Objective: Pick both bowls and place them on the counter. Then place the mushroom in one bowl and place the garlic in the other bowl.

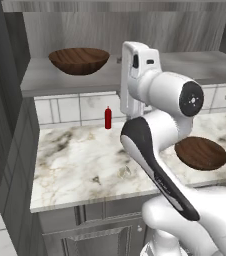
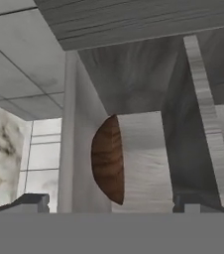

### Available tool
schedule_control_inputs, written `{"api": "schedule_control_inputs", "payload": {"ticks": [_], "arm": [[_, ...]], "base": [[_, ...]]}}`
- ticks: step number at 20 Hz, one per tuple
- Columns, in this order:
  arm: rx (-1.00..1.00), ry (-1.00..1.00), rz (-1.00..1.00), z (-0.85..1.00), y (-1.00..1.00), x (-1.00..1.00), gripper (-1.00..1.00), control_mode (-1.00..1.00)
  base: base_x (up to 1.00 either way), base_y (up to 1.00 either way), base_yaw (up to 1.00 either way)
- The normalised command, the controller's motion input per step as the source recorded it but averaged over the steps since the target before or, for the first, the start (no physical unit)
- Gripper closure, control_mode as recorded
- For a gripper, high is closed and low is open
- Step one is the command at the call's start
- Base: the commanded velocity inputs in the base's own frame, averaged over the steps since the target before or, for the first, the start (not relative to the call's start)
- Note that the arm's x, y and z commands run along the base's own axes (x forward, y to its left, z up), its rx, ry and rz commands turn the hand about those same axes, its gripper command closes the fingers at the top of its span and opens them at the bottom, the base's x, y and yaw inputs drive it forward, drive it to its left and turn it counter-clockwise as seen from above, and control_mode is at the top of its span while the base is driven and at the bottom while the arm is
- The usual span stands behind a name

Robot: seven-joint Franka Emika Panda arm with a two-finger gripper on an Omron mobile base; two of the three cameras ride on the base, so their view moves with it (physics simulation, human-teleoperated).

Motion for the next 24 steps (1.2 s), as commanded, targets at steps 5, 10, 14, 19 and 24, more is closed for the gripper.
{"api": "schedule_control_inputs", "payload": {"ticks": [5, 10, 14, 19, 24], "arm": [[0.00, 0.24, -0.05, 0.00, 0.12, 0.38, -1.00, -1.00], [0.00, 0.21, -0.12, 0.00, 0.12, 0.41, -1.00, -1.00], [-0.06, 0.06, -0.04, -0.07, 0.22, 0.21, -1.00, -1.00], [-0.06, 0.04, -0.05, -0.06, 0.18, 0.23, -1.00, -1.00], [-0.04, 0.05, -0.04, -0.06, 0.09, 0.28, -1.00, -1.00]], "base": [[0.00, 0.00, 0.00], [0.00, 0.00, 0.00], [0.00, 0.00, 0.00], [0.00, 0.00, 0.00], [0.00, 0.00, 0.00]]}}
